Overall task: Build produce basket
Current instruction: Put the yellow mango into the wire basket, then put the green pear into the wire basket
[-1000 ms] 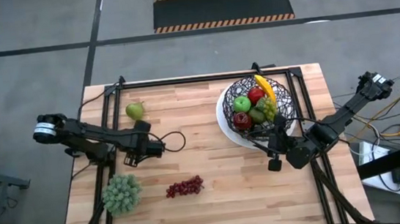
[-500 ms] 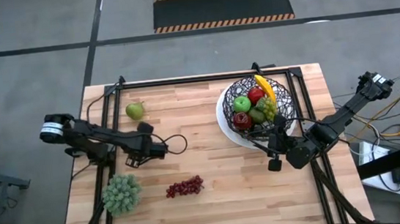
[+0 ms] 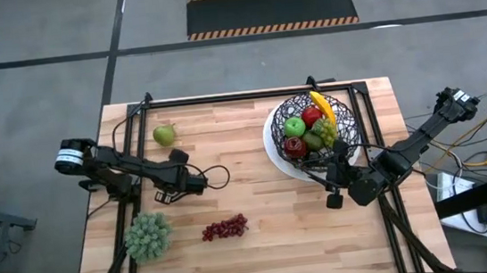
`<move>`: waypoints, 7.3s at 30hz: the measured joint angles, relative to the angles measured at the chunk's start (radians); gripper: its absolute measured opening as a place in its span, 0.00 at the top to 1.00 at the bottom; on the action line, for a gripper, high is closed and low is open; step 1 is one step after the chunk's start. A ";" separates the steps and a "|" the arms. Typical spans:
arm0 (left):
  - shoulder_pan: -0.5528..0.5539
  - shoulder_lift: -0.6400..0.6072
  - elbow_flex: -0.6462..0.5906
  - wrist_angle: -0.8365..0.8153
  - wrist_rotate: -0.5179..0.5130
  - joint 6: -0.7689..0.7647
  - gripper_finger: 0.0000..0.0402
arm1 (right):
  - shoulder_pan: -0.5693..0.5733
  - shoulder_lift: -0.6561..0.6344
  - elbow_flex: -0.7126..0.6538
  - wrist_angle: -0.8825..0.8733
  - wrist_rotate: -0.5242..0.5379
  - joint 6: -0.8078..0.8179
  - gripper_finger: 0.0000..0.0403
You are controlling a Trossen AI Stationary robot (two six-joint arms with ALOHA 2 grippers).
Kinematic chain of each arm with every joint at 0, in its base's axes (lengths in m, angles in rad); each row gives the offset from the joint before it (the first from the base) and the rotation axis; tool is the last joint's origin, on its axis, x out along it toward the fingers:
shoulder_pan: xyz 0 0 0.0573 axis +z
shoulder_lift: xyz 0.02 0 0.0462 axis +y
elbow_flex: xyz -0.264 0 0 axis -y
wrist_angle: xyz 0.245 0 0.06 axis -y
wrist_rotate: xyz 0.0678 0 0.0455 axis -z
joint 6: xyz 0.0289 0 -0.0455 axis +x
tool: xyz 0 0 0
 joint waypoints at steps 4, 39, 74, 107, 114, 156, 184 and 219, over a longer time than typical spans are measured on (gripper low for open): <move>0.000 -0.001 0.049 0.017 -0.029 -0.001 0.57 | 0.000 0.000 -0.015 0.008 0.001 0.003 0.65; -0.034 -0.010 0.171 1.552 0.194 0.009 0.57 | -0.020 0.001 -0.369 1.055 0.000 -0.461 0.28; -0.036 0.338 0.331 1.964 0.242 -0.054 0.57 | -0.109 0.001 -0.369 1.046 -0.033 -0.478 0.25; -0.036 0.258 0.258 1.915 0.241 0.016 0.21 | -0.115 0.000 -0.369 0.968 -0.078 -0.422 0.59; -0.036 0.117 0.145 1.892 0.214 0.033 0.21 | -0.117 -0.003 -0.350 0.919 -0.051 -0.381 0.59; -0.038 -0.003 0.025 1.904 0.211 -0.028 0.21 | -0.603 -0.001 -0.005 -0.610 -0.523 0.221 0.48; -0.030 -0.009 0.027 1.735 -0.444 -0.229 0.21 | -0.600 -0.009 0.084 -0.543 -0.390 0.126 0.53; 0.755 0.010 0.335 -0.001 0.061 -0.516 0.21 | -0.443 -0.055 0.094 -0.217 -0.356 -0.023 0.56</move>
